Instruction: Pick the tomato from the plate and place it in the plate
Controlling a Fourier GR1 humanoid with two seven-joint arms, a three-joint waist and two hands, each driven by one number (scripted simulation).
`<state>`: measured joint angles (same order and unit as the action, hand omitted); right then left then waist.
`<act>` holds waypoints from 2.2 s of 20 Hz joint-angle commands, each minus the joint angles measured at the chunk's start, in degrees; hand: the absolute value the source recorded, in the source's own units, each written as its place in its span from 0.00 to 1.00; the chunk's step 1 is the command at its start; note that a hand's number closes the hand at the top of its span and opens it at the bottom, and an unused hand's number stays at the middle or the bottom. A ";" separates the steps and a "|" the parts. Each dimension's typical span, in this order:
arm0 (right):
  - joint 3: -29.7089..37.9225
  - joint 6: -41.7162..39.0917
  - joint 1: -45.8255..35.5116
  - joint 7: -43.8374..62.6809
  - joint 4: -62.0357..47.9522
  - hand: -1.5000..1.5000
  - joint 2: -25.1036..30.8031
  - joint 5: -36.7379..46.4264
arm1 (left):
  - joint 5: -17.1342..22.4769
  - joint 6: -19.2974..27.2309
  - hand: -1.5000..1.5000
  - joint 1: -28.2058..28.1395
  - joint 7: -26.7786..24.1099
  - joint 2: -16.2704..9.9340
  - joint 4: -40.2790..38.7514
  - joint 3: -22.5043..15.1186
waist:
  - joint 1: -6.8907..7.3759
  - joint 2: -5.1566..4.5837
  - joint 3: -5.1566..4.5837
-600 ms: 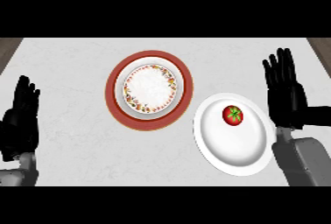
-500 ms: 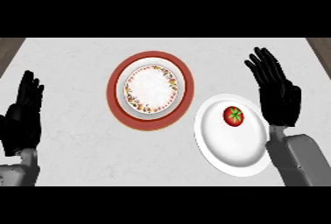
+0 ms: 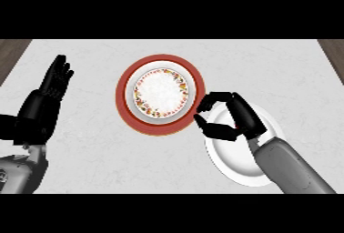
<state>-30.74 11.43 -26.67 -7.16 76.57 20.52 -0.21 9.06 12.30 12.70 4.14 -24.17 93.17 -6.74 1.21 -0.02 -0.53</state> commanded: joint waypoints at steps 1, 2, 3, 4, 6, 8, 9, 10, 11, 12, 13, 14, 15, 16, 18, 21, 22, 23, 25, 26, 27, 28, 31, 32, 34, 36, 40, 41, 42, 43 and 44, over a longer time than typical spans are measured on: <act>-2.91 8.59 5.48 -6.90 -9.06 0.00 -9.10 4.65 | 3.14 -4.94 0.50 3.21 1.86 -1.12 0.46 0.25 | -0.45 -0.45 0.62; -3.41 10.49 9.27 -9.30 -6.11 0.00 -11.80 3.23 | 3.68 -5.65 0.50 3.29 1.39 -2.61 -0.93 2.28 | -1.04 -0.29 0.62; -0.71 10.06 9.03 -14.52 -10.50 0.00 -12.27 1.76 | 3.10 -5.65 0.50 -0.50 -0.57 -2.13 1.56 1.67 | -0.22 -0.27 0.62; -0.50 9.47 10.03 -15.58 -7.81 0.00 -12.64 1.01 | 2.81 -6.77 0.50 1.80 -1.21 -2.06 -2.62 2.12 | -1.17 -0.21 0.58; -0.32 9.77 10.63 -17.80 -7.34 0.00 -14.85 1.38 | 2.76 -6.86 0.50 3.39 0.46 -1.44 -3.17 2.77 | -1.26 -0.09 0.57; 4.45 5.70 10.16 -14.50 0.21 0.00 -8.50 0.18 | 2.40 -7.03 0.50 0.23 0.66 -1.04 0.07 3.95 | -1.28 0.10 0.54; 5.29 6.15 12.61 -16.97 1.76 0.00 -5.81 0.23 | 1.55 -6.42 0.50 2.63 2.23 0.04 -1.04 2.05 | -1.70 0.11 0.55; 5.24 6.20 7.91 -10.39 4.31 0.00 -6.57 2.09 | 3.94 -9.72 0.50 -0.16 -2.23 -1.65 -1.49 5.60 | -1.31 0.13 0.51; 7.12 5.02 7.15 -12.38 1.72 0.00 -4.27 2.54 | 0.64 -6.26 0.50 4.75 2.69 0.35 -2.00 2.57 | -1.55 0.06 0.54; 4.10 6.68 10.59 -6.22 8.70 0.00 -2.86 5.84 | 1.33 -7.54 0.50 1.68 1.35 -0.27 -0.36 3.68 | -1.61 0.22 0.51; 5.87 6.05 4.71 -0.12 8.71 0.00 -1.20 6.21 | 1.18 -7.52 0.50 2.08 1.33 -0.87 -0.76 3.62 | -1.59 0.28 0.47; 7.49 3.78 3.56 1.11 9.07 0.00 2.74 6.16 | 2.17 -8.20 0.50 2.94 1.14 -0.80 -2.83 4.22 | -1.94 0.26 0.44; 5.43 4.81 6.01 3.07 9.10 0.00 4.63 9.55 | 2.82 -7.95 0.50 1.95 3.06 -1.11 0.27 4.25 | -1.85 0.48 0.44; 3.43 2.83 4.03 9.46 10.23 0.00 6.32 11.39 | 3.47 -9.22 0.50 2.28 -0.16 -1.63 -3.78 5.88 | -2.47 0.50 0.26; 2.23 -0.64 0.28 17.76 9.80 0.00 8.86 13.91 | 1.66 -7.36 0.50 2.15 0.82 -0.13 -1.84 3.85 | -1.97 0.62 0.24; 0.95 -8.73 -3.66 27.38 9.34 0.00 14.43 15.71 | 2.59 -8.28 0.50 2.13 1.25 -0.59 -1.81 4.42 | -1.52 0.59 0.16; 0.03 -12.99 -3.05 29.98 12.52 0.00 15.84 13.88 | 1.81 -7.62 0.50 2.82 1.24 -0.80 -1.67 4.67 | -2.18 0.72 0.22; -0.41 -15.98 -3.63 33.71 14.01 0.00 17.16 13.20 | 1.88 -8.23 0.50 2.73 1.41 -1.24 -2.33 4.70 | -2.51 0.80 0.18; -3.48 -20.67 -5.26 39.35 15.09 0.00 17.41 14.18 | 2.96 -9.57 0.50 2.35 0.06 -1.97 -3.20 6.12 | -1.78 0.62 0.19; -4.32 -23.39 -6.80 42.56 13.01 0.00 15.38 12.69 | 2.09 -8.83 0.50 1.79 0.89 -0.45 -1.22 3.94 | -0.72 0.42 0.27; -5.11 -26.58 -6.94 45.43 15.46 0.00 16.37 11.66 | 2.60 -9.55 0.50 1.97 0.74 -1.04 -1.67 4.63 | -1.26 0.54 0.26; -4.01 -28.75 -7.38 46.57 14.58 0.00 16.46 9.85 | 3.04 -9.39 0.50 2.67 1.64 -0.92 -1.14 5.09 | -1.12 0.33 0.37; -2.89 -32.88 -9.56 48.68 11.89 0.00 14.10 9.17 | 0.88 -7.92 0.50 3.19 2.24 0.69 -1.12 4.14 | -0.85 0.04 0.49; -2.06 -34.86 -8.80 51.13 15.57 0.00 15.70 8.08 | -0.46 -7.61 0.50 5.12 -1.02 2.53 -6.62 3.73 | -1.75 0.01 0.47; -1.04 -35.39 -9.89 51.87 12.07 0.00 12.02 10.49 | 0.18 -10.38 0.50 -0.48 -3.32 1.46 -2.67 4.71 | -0.80 0.03 0.50; -2.51 -33.96 -7.81 53.53 13.13 0.00 8.96 15.34 | -0.23 -10.14 0.50 4.75 -1.55 2.35 -6.51 5.71 | -1.22 -0.01 0.51; -0.68 -36.06 -7.54 50.37 9.19 0.00 9.73 20.21 | 0.58 -11.59 0.50 6.63 2.27 1.72 -4.32 6.92 | -1.05 -0.03 0.53; 0.37 -35.60 -4.90 48.92 9.37 0.00 11.71 20.90 | -0.08 -10.70 0.50 3.52 1.06 1.54 -3.39 7.96 | -1.04 0.02 0.54; -2.00 -34.88 -4.36 52.44 8.90 0.00 8.97 22.82 | -0.06 -11.50 0.50 2.73 1.93 1.63 -1.47 6.86 | -0.92 0.05 0.53; -0.77 -35.97 -4.97 50.82 7.86 0.00 7.95 24.01 | -0.44 -12.04 0.50 5.65 1.12 2.08 -5.02 7.76 | -1.12 -0.02 0.53; 0.62 -39.68 -5.75 50.06 6.74 0.00 10.18 21.57 | 0.08 -12.12 0.50 6.91 1.65 1.63 -5.53 8.53 | -1.16 -0.03 0.53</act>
<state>-31.52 -24.36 -32.41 43.68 86.22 30.45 19.98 9.13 1.08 17.51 5.37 -22.51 89.17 0.45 0.11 0.00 -0.01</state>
